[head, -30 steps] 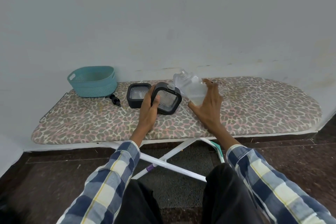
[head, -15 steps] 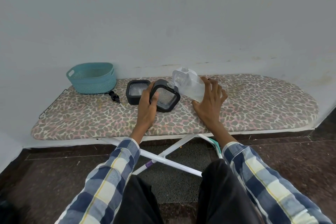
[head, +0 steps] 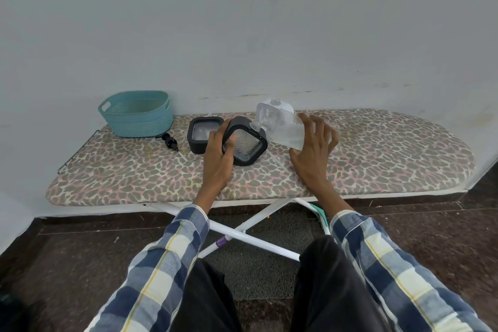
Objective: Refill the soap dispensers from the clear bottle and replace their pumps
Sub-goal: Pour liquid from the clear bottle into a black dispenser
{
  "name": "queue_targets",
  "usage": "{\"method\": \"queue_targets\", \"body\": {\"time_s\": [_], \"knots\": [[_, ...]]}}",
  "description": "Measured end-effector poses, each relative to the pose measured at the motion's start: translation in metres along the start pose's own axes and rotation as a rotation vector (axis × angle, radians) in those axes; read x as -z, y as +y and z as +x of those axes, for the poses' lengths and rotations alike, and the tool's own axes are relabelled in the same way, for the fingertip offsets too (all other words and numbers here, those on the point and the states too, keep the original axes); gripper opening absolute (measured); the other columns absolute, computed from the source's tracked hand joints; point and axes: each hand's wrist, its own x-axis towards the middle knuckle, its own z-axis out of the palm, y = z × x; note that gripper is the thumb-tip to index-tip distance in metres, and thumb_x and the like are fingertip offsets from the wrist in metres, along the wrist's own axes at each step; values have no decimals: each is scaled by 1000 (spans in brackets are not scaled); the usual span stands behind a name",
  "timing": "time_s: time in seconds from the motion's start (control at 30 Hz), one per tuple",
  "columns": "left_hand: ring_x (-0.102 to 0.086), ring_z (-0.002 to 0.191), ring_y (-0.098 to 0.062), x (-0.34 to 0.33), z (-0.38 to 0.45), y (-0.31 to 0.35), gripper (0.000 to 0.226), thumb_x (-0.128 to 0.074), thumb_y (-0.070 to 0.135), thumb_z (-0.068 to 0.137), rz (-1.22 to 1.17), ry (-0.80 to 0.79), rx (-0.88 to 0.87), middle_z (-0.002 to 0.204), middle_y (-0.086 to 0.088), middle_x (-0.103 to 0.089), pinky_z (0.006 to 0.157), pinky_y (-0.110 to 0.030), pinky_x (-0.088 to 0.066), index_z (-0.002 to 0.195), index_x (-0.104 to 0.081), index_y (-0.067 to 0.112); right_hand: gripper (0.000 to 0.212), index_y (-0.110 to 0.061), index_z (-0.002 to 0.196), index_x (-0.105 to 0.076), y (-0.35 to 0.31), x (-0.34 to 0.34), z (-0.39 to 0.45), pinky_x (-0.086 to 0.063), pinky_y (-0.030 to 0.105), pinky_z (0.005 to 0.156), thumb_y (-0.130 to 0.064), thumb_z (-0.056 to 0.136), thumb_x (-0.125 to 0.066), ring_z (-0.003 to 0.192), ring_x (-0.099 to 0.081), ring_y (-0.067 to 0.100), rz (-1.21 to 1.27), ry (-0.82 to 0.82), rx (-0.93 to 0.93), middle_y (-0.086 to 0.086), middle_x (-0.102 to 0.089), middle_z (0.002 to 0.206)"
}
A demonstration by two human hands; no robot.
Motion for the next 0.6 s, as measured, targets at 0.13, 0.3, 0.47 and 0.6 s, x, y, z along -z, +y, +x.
{"method": "queue_targets", "body": {"time_s": [0.13,0.3,0.47,0.6], "knots": [[-41,116,35,0,0,0,52,-45,50,115,20,5,-4,141,13,-49,90,9,-30,164,-44,35,93,-26,151,-46,0,1,-1,-24,54,122,-11,65,-78,143,-42,32,-8,2,4,10,-48,145],[-41,113,35,1,0,0,51,-46,50,115,27,5,2,140,13,-48,88,9,-30,164,-43,37,98,-29,154,-44,0,1,-1,-24,55,122,-9,64,-76,144,-40,31,-25,-16,2,9,-46,147],[-38,115,37,1,-1,1,51,-44,53,114,21,11,1,140,21,-47,90,10,-28,164,-42,41,100,-31,155,-43,1,1,-2,-23,54,121,-11,62,-75,144,-39,31,-28,-35,-5,8,-45,148],[-41,107,37,1,-2,1,52,-45,52,115,25,22,-11,126,34,-45,85,10,-30,164,-43,38,102,-33,156,-42,2,0,-2,-23,52,122,-11,62,-74,145,-39,31,-35,-25,-9,7,-44,148]]}}
